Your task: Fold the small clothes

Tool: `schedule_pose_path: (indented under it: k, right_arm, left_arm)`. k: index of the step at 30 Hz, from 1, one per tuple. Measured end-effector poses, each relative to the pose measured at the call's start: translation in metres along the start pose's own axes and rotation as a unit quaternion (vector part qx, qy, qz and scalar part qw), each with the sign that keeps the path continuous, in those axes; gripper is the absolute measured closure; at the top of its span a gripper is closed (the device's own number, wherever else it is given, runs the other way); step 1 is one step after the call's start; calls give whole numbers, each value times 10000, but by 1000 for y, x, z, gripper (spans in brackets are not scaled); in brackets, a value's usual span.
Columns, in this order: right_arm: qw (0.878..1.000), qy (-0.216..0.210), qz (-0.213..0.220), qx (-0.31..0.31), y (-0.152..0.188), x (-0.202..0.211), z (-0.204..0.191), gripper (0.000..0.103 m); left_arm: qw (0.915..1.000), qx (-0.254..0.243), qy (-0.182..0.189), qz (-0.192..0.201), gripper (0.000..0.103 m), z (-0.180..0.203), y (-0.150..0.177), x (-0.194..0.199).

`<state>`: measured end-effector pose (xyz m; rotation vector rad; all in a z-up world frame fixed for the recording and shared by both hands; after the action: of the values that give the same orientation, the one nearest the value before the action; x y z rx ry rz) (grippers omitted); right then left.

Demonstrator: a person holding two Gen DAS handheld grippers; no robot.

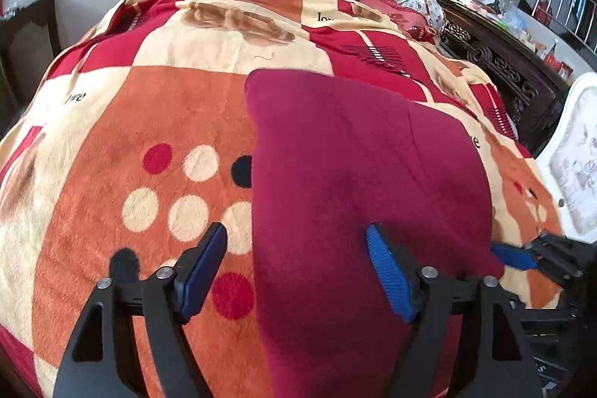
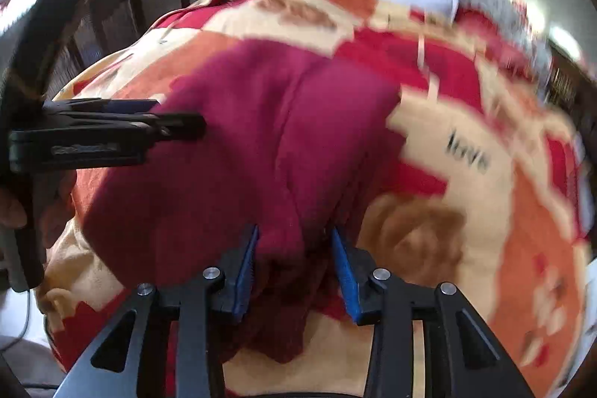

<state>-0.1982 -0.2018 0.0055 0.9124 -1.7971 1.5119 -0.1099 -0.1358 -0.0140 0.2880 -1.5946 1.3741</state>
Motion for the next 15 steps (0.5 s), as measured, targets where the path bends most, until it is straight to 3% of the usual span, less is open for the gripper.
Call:
schedule_pose_path:
  k: [5,10,15]
  right_arm:
    - [9995,-122,207,-191,1,23,-4,55]
    - [9972,90,742,-12,-15,61,-24,52]
    - [9952,196,939,-184,-23,70,-29,51]
  left_arm:
    - [9994,-60,-261,236,25,4,1,6]
    - [9976,-110,-494,482,25,4,5,25]
    - [9945,-118,-743,728,23,-3,11,50]
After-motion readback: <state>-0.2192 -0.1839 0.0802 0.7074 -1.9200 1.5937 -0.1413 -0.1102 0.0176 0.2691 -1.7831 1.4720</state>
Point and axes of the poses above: each gripper's, at about its wrist camera, not at the fingertips, and x roughly against the way its jaws point, z to its right, y to its underside, the point moved 7 cm from there along -x, roughly the way its jaws point, and after that the axes turned 5 degrees about -y, right-handed, at the moved point
